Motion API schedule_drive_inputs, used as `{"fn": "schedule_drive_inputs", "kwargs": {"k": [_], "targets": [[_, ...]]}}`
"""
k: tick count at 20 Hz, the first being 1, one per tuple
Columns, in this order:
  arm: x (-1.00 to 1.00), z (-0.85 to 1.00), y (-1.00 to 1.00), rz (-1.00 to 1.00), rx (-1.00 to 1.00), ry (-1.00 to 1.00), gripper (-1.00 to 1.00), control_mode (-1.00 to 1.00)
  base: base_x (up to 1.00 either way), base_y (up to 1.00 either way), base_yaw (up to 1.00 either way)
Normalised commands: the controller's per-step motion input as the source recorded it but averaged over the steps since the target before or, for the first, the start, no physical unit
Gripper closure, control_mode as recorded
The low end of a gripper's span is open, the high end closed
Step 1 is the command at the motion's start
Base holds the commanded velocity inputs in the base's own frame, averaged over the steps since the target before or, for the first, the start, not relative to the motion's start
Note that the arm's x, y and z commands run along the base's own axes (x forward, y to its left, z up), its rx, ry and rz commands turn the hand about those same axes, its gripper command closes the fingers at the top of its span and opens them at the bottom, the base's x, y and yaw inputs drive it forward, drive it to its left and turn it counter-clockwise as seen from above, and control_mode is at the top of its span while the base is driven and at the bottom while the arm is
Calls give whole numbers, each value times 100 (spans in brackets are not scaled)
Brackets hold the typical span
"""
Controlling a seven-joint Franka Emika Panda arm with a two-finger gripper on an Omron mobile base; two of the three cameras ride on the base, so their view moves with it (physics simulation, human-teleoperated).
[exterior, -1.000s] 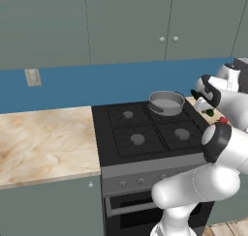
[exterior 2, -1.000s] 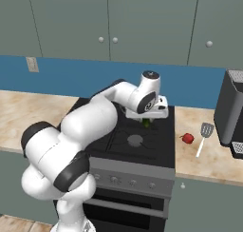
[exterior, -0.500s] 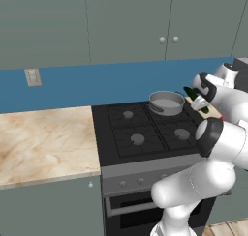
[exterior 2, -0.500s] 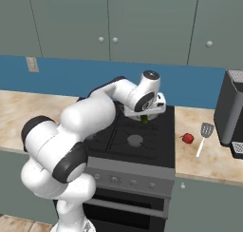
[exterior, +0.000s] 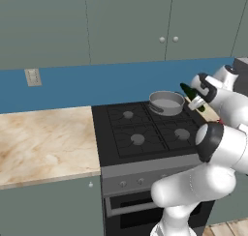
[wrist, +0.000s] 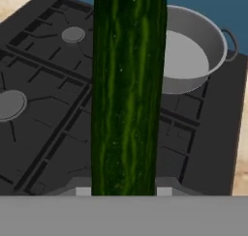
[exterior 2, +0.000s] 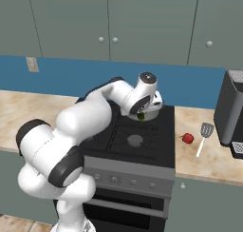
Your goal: Put the cucumber and bell pepper in the pot. Retrieve the spatula and lightly stir the vegetables in the pot.
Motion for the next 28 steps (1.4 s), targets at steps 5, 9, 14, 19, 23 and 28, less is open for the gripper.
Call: {"fn": "schedule_drive_inputs", "kwargs": {"k": [5, 9, 14, 19, 23, 28], "targets": [[15, 0, 1, -3, 0, -12, 100, -100, 0, 0, 0], [30, 0, 0, -3, 0, -1, 100, -100, 0, 0, 0], [32, 0, 0, 0, 0, 0, 100, -100, 0, 0, 0], [19, 0, 0, 0, 0, 0, 100, -100, 0, 0, 0], [26, 0, 0, 0, 0, 0, 100, -100, 0, 0, 0], [33, 0, 2, 0, 0, 3, 100, -100, 0, 0, 0]]}}
